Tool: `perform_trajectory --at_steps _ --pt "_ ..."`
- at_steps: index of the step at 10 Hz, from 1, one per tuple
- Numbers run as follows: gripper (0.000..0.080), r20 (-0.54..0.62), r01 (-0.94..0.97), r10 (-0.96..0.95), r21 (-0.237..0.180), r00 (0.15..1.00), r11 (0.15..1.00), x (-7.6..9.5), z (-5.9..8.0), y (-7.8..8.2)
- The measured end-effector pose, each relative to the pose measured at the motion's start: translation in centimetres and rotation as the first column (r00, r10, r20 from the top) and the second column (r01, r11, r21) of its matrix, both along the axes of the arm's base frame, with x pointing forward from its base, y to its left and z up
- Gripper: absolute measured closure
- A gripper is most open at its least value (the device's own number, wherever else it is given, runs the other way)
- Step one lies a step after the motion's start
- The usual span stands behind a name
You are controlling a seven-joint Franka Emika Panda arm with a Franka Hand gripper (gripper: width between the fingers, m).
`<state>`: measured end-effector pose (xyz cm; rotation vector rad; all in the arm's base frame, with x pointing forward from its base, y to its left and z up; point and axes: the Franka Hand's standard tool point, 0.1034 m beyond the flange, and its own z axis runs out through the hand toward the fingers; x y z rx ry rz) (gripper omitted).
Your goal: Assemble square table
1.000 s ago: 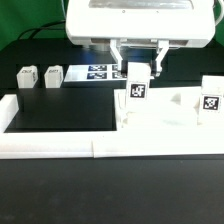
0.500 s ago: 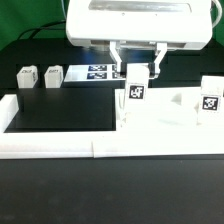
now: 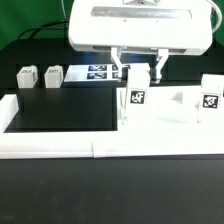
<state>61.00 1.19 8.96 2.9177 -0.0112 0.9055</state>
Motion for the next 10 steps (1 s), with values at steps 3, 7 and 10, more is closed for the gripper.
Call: perform_trajectory --at_steps 3,7,10 --pt "0.0168 0.0 -0.002 0.002 -0.002 1.0 1.0 0.0 0.0 -0.01" --pt "0.0151 -0.001 -0.004 0.004 -0.003 1.0 1.0 0.0 -0.01 -0.01" --pt "0.0151 -0.009 -0.005 0.005 -0.005 1.0 1.0 -0.06 -0.09 -0.12"
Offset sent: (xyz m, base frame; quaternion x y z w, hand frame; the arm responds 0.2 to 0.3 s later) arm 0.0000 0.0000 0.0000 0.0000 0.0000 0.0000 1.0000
